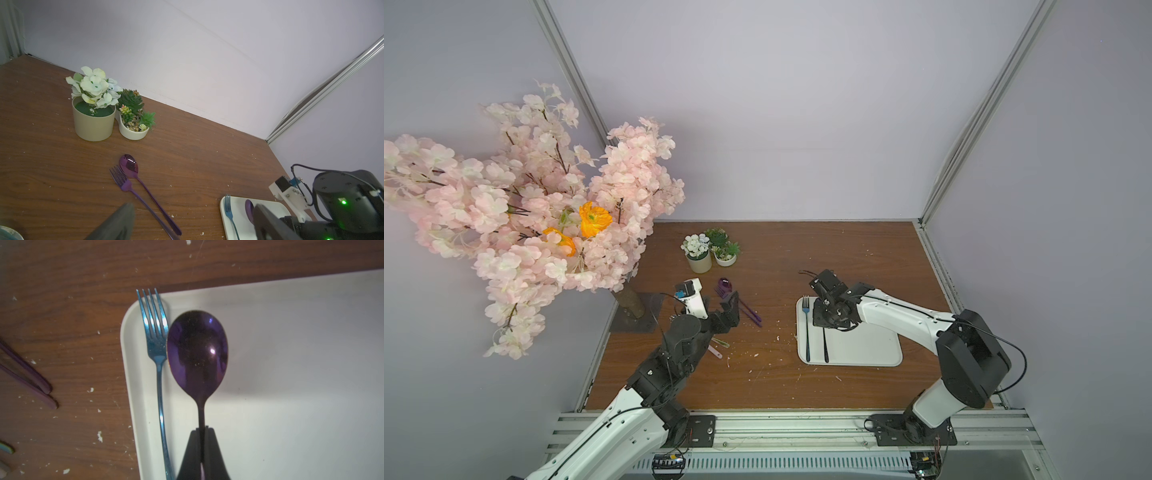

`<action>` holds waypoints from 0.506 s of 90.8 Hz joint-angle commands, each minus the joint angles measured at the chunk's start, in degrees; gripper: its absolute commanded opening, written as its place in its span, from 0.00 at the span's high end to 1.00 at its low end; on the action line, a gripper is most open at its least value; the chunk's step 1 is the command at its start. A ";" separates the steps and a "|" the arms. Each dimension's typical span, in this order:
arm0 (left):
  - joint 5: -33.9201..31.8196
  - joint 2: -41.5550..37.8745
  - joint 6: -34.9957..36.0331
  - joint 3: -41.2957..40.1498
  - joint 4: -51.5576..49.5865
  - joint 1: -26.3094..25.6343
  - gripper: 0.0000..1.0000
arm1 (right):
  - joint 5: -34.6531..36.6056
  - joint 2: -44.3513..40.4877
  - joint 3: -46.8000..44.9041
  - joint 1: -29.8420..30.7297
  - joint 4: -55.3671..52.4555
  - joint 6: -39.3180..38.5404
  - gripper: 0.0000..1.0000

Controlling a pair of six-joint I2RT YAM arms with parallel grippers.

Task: Set the spoon and fork side by side
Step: Place the spoon on the tray.

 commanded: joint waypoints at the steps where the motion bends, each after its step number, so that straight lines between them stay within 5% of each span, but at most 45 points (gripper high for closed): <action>1: -0.32 0.30 -0.33 -0.53 -0.07 0.47 0.08 | -0.86 -0.25 -0.90 0.22 4.14 0.89 1.00; 46: -0.64 -0.11 -0.17 -0.35 -0.69 0.48 0.08 | 1.29 4.95 0.43 -0.40 6.24 -0.37 1.00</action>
